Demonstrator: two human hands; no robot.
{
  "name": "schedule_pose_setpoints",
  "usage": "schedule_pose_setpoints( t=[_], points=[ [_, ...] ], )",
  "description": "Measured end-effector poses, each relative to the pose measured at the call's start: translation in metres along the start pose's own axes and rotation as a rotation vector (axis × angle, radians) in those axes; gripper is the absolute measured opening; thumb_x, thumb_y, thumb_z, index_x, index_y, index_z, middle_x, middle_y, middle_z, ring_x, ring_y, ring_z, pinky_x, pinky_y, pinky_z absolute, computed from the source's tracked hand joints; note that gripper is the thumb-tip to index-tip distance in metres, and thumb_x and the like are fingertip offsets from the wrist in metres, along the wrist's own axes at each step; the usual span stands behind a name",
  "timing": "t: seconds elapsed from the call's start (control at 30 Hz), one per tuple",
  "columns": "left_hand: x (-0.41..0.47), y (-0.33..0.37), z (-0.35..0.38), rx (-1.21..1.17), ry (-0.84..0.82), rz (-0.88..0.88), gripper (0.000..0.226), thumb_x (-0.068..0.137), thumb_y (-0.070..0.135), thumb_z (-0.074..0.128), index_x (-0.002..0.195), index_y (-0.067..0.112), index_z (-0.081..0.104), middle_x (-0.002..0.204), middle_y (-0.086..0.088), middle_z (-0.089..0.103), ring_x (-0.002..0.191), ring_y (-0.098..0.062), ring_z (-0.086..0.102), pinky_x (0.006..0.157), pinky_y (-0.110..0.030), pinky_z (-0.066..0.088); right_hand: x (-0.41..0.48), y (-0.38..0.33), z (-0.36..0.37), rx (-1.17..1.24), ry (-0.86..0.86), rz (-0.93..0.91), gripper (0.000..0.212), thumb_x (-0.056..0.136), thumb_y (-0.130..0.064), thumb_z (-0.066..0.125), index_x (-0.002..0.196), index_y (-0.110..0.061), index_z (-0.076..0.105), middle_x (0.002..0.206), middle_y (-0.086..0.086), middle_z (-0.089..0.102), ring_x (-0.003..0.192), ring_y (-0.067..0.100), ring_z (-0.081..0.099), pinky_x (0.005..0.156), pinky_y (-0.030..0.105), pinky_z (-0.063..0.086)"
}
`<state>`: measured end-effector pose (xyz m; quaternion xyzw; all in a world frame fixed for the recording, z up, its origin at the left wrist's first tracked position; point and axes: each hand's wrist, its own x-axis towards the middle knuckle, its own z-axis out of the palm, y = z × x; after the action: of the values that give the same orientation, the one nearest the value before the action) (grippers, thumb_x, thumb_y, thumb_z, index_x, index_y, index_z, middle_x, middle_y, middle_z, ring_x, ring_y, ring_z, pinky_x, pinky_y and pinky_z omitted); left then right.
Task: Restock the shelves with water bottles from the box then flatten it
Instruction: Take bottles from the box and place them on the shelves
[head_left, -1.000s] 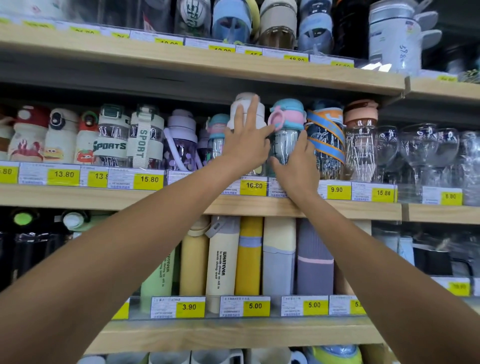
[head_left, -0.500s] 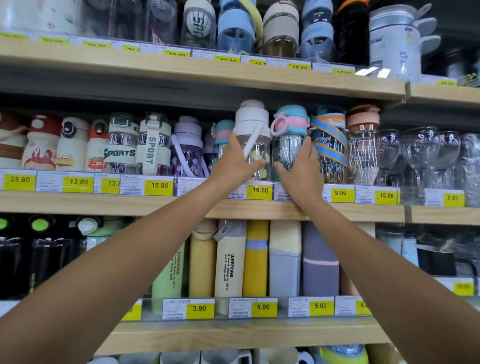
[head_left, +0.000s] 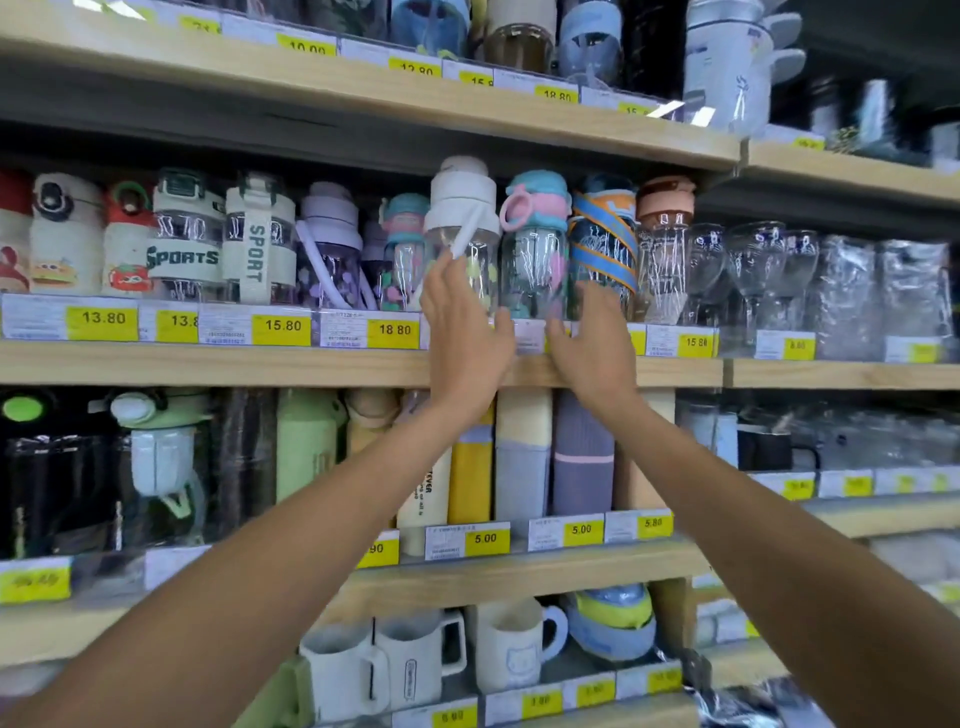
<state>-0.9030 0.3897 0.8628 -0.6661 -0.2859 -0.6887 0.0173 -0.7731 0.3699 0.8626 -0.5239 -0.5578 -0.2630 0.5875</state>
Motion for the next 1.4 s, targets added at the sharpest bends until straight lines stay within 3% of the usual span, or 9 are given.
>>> schedule_pose_setpoints(
  t=[0.27,0.5,0.77,0.87,0.93,1.07,1.17,1.27,1.4],
  points=[
    [-0.13,0.035,0.052,-0.232,-0.218,-0.155,0.036,0.082,0.002,0.053,0.118,0.0,0.05,0.122,-0.018,0.049,0.115,-0.033,0.048,0.1,-0.032,0.036,-0.093,0.052,-0.088,-0.024,-0.042,0.221,0.019,0.09,-0.014,0.052,0.104,-0.008,0.063,0.1,0.009,0.067,0.085,0.02,0.06,0.078,0.033,0.045],
    [-0.268,0.091,0.129,-0.312,-0.726,-0.533,0.033,0.087,0.008,0.056,0.12,0.006,0.053,0.124,-0.016,0.056,0.11,-0.03,0.057,0.09,-0.035,0.044,-0.224,0.165,-0.179,-0.085,-0.241,0.547,0.019,0.088,-0.01,0.053,0.102,-0.007,0.065,0.096,0.013,0.069,0.088,0.029,0.062,0.077,0.037,0.048],
    [-0.426,0.175,0.214,-0.305,-1.258,-0.572,0.035,0.091,0.017,0.055,0.123,0.002,0.051,0.111,-0.011,0.052,0.102,-0.021,0.052,0.084,-0.03,0.041,-0.336,0.298,-0.329,-0.254,-0.55,0.904,0.02,0.091,-0.009,0.049,0.091,0.003,0.065,0.088,0.021,0.067,0.083,0.034,0.064,0.074,0.041,0.051],
    [-0.475,0.209,0.244,-0.336,-1.427,-0.543,0.011,0.093,0.021,0.054,0.084,0.022,0.048,0.084,0.003,0.044,0.072,-0.012,0.044,0.064,-0.028,0.035,-0.366,0.342,-0.378,-0.307,-0.6,1.014,0.021,0.088,-0.006,0.049,0.085,0.005,0.066,0.082,0.021,0.065,0.08,0.033,0.063,0.07,0.04,0.05],
    [-0.509,0.236,0.272,-0.355,-1.519,-0.53,0.027,0.091,0.018,0.056,0.074,0.027,0.039,0.077,0.007,0.039,0.064,-0.008,0.037,0.059,-0.025,0.029,-0.386,0.374,-0.416,-0.339,-0.618,1.1,0.02,0.088,-0.006,0.049,0.078,0.0,0.066,0.081,0.019,0.065,0.075,0.03,0.061,0.063,0.036,0.049],
    [-0.566,0.285,0.322,-0.404,-1.679,-0.51,0.014,0.086,0.024,0.059,0.083,0.02,0.047,0.09,-0.005,0.045,0.081,-0.016,0.044,0.071,-0.026,0.034,-0.429,0.431,-0.482,-0.391,-0.596,1.275,0.022,0.086,-0.007,0.048,0.066,-0.013,0.055,0.081,0.018,0.063,0.062,0.02,0.057,0.045,0.02,0.037],
    [-0.613,0.306,0.367,-0.414,-1.765,-0.538,0.007,0.092,0.013,0.056,0.094,0.018,0.051,0.09,0.001,0.049,0.088,-0.014,0.047,0.065,-0.021,0.035,-0.461,0.47,-0.516,-0.417,-0.547,1.374,0.017,0.082,-0.006,0.05,0.068,-0.009,0.058,0.08,0.022,0.064,0.071,0.022,0.055,0.058,0.028,0.039],
    [-0.661,0.321,0.421,-0.395,-1.859,-0.558,0.037,0.09,0.013,0.059,0.124,0.0,0.051,0.115,-0.008,0.056,0.107,-0.02,0.054,0.078,-0.022,0.04,-0.491,0.512,-0.54,-0.471,-0.505,1.451,0.016,0.084,-0.008,0.052,0.075,-0.008,0.065,0.073,0.009,0.058,0.072,0.015,0.052,0.056,0.023,0.037],
    [-0.721,0.337,0.501,-0.366,-2.016,-0.571,0.044,0.081,0.026,0.063,0.12,0.009,0.053,0.119,-0.01,0.058,0.112,-0.023,0.054,0.094,-0.028,0.04,-0.531,0.584,-0.565,-0.493,-0.447,1.603,0.02,0.086,-0.011,0.051,0.086,-0.001,0.069,0.076,0.01,0.061,0.074,0.021,0.055,0.065,0.029,0.045]
  ],
)
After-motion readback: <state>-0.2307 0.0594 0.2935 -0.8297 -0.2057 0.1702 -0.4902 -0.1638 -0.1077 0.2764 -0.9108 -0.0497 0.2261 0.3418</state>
